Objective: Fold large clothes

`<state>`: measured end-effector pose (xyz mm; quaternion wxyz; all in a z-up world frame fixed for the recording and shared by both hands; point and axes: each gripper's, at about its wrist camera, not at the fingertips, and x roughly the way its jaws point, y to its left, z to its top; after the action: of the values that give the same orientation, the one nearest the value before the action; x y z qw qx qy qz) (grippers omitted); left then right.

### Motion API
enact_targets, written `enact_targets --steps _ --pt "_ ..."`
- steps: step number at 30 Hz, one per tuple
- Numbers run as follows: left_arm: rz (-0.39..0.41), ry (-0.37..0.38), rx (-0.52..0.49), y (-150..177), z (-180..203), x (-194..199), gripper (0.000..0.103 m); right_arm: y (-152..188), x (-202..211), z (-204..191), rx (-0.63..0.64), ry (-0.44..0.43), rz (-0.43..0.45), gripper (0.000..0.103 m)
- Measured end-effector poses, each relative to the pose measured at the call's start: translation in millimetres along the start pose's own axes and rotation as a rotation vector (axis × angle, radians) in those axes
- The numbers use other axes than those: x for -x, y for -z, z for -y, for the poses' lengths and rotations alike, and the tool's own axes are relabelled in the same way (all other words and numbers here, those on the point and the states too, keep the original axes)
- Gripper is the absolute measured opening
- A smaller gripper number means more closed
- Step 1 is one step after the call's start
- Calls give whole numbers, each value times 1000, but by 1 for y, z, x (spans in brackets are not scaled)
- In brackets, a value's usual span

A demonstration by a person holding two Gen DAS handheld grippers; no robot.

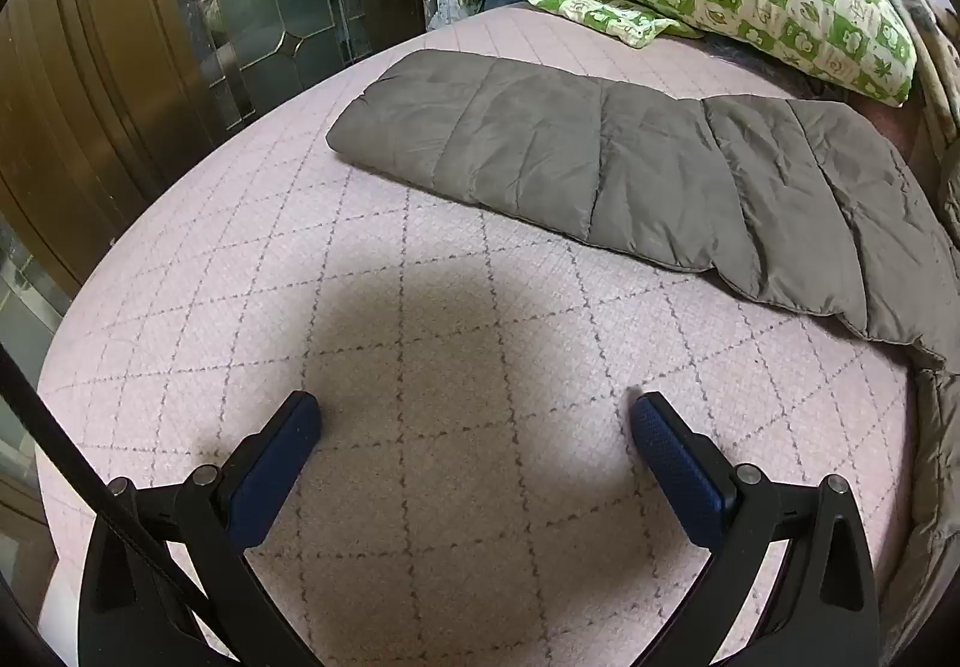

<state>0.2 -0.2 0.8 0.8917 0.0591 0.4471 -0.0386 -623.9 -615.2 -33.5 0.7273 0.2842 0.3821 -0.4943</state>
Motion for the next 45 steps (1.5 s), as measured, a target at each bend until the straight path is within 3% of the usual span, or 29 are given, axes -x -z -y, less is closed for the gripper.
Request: enact_targets --steps 3,5,10,15,19,21,24,28,36,41,45 --pt "-14 17 -23 5 3 7 103 3 5 0 -31 20 -36 103" --pt "27 24 -29 25 0 22 103 9 11 -5 -55 55 -55 103" --pt "-28 61 -55 49 -15 47 103 50 43 -3 7 -21 -19 103" --pt "126 60 -2 63 -36 113 103 67 94 14 -67 -83 25 103" --pt "246 107 1 83 -34 175 103 75 140 29 -196 -207 86 103" --pt "292 158 -31 96 -23 209 103 75 160 20 -205 -223 115 103" --pt "302 240 -103 112 7 245 103 80 193 5 -157 -241 177 103" --pt "284 319 -186 132 47 283 103 106 221 -22 -75 -323 199 103" --pt "285 347 -297 170 105 326 103 144 278 -122 201 -498 238 103" --pt "301 345 -350 181 106 336 103 161 300 -163 282 -603 245 103" --pt "316 332 -358 184 108 339 103 173 305 -177 325 -619 250 103"
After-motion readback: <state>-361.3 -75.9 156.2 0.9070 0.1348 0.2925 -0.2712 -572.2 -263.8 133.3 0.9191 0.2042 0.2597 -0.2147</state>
